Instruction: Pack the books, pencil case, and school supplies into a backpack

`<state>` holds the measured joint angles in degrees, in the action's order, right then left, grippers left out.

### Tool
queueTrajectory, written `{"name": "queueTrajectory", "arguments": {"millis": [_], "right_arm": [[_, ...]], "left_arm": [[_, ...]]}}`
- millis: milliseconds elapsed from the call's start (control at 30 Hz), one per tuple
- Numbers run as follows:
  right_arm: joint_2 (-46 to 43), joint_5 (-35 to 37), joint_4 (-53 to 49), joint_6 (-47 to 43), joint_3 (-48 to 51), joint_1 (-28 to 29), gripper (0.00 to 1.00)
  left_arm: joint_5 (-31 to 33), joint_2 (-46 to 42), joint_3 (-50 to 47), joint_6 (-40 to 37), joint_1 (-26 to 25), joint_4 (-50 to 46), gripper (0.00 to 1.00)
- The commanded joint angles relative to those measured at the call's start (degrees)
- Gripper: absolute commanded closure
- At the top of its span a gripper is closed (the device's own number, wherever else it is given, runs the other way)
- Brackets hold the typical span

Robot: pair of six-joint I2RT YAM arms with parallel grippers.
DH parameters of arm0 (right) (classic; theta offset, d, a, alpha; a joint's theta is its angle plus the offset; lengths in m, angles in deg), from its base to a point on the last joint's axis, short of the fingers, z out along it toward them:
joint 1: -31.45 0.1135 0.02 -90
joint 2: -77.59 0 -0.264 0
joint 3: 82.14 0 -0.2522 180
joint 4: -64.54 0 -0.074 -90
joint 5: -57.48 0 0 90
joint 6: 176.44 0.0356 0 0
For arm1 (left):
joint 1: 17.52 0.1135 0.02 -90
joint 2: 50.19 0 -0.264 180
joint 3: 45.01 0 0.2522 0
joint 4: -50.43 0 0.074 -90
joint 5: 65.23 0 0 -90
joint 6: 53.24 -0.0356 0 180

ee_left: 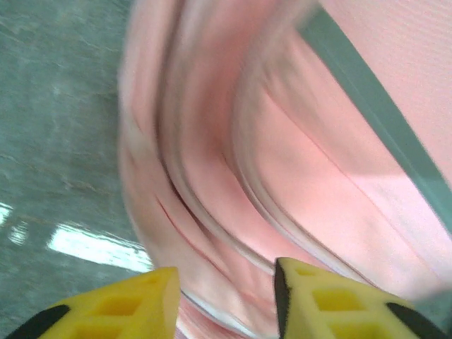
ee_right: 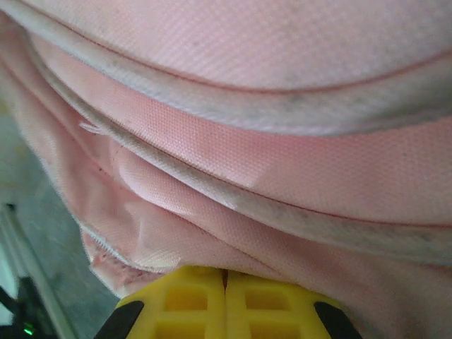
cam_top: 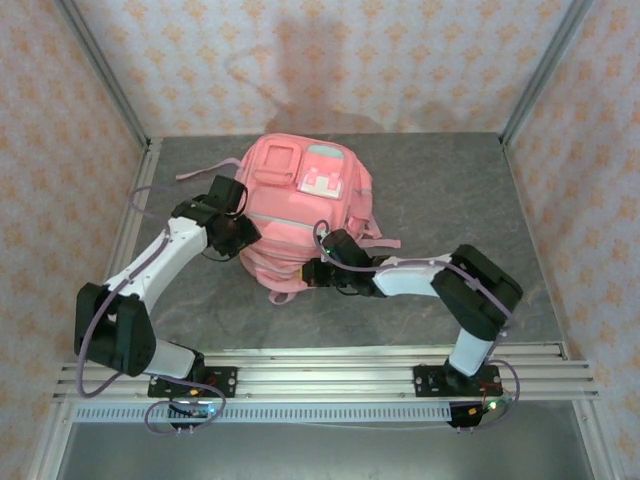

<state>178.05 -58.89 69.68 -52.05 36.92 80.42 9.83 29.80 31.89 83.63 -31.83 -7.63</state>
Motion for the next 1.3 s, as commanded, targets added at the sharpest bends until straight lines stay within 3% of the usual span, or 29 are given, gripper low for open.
{"name": "queueTrajectory", "arguments": {"millis": [0, 167, 333, 533, 667, 967, 1267], "right_arm": [[5.07, 2.47, 10.87, 10.17, 0.12, 0.89, 1.00], [6.45, 5.35, 11.03, 10.67, -1.53, 1.94, 1.00], [6.10, 6.90, 9.70, 10.52, -1.95, 2.79, 1.00], [6.22, 6.91, 9.23, 10.15, -2.04, 3.38, 1.00], [5.88, 7.36, 5.30, 6.99, -3.40, 4.19, 1.00], [1.06, 10.22, -4.53, 0.80, -3.72, 4.62, 1.00], [-3.10, 13.97, -15.99, -5.73, -3.62, 4.56, 1.00]], "left_arm": [[-2.22, -5.39, -3.02, 3.75, -0.34, -0.45, 0.53], [-6.01, -7.60, -10.92, 9.85, -0.63, 4.97, 0.44], [-7.30, -4.06, -13.67, 12.82, -1.62, 9.34, 0.45], [-4.09, -1.14, -13.74, 13.24, -3.18, 12.67, 0.49], [-2.27, 0.49, -13.48, 12.90, -3.10, 13.85, 0.56], [-1.03, 3.51, -12.25, 11.31, -2.41, 14.16, 1.00], [0.43, -3.41, -10.23, 10.28, -1.74, 10.02, 1.00]]}}
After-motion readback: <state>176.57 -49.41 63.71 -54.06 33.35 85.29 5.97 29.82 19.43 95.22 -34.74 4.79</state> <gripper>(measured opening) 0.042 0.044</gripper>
